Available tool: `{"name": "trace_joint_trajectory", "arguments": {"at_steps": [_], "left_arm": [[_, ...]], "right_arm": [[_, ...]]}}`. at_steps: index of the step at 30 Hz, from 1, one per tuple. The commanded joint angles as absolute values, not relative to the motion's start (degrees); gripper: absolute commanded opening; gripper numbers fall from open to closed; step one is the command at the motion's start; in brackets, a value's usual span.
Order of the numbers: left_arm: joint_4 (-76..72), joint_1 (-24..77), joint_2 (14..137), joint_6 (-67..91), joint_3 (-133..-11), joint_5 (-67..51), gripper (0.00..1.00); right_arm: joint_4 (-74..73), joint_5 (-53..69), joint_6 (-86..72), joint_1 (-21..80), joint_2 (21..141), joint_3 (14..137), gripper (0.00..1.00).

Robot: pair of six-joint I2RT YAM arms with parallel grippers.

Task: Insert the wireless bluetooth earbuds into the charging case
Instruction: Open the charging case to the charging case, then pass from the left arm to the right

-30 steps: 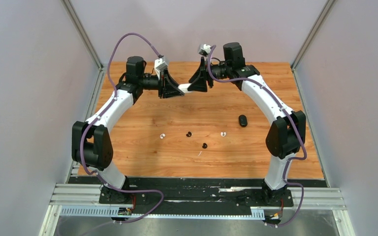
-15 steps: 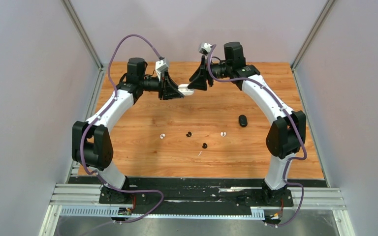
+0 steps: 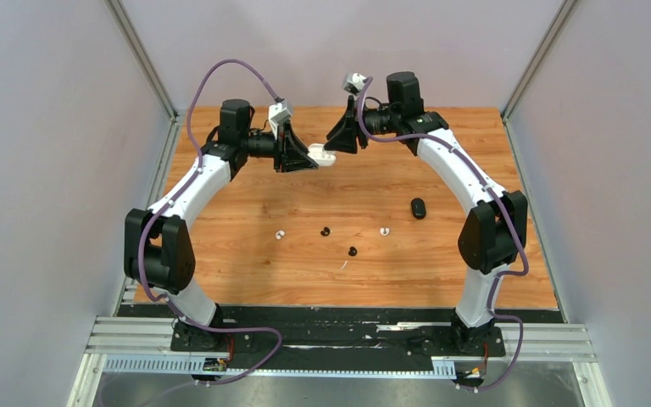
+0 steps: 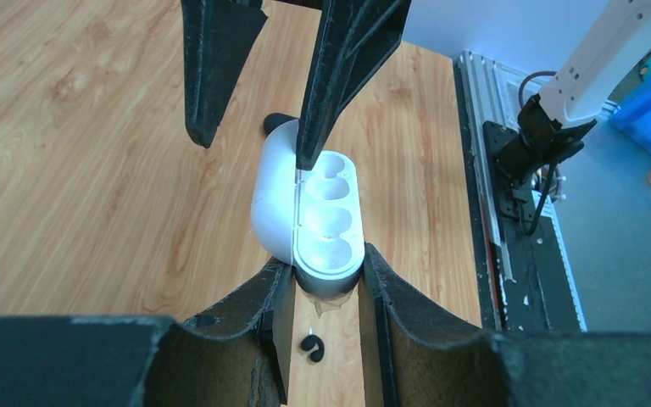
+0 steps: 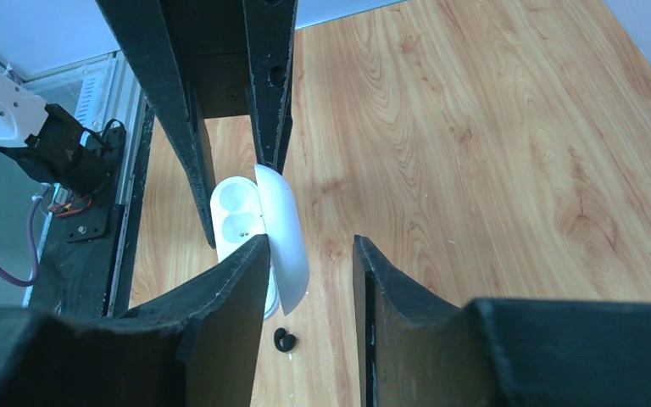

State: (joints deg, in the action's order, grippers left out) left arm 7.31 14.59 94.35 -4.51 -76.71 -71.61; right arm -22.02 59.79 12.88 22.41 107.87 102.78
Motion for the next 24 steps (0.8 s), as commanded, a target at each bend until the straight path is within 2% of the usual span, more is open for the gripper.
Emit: {"name": "trace_joint_trajectory", "arguments": {"at_steps": [1,8,13,24], "left_arm": [[-1.6,15.1,94.3,3.6,-77.6,-74.4,0.00],[-12.4,14.5,95.1,12.0,-76.7,-75.3,0.00],[-12.1,14.4,95.2,11.4,-76.4,-75.5,0.00],[-10.9,14.2,94.6,9.6,-75.0,-73.7,0.00]], "right_arm": [[-20.8,60.0,16.2,22.2,106.0,102.2,0.38],[-22.0,58.9,18.1,22.3,105.4,101.3,0.34],[-22.0,58.1,18.0,22.1,105.5,101.7,0.24],[-22.0,59.4,14.9,20.7,105.2,101.3,0.32]]}}
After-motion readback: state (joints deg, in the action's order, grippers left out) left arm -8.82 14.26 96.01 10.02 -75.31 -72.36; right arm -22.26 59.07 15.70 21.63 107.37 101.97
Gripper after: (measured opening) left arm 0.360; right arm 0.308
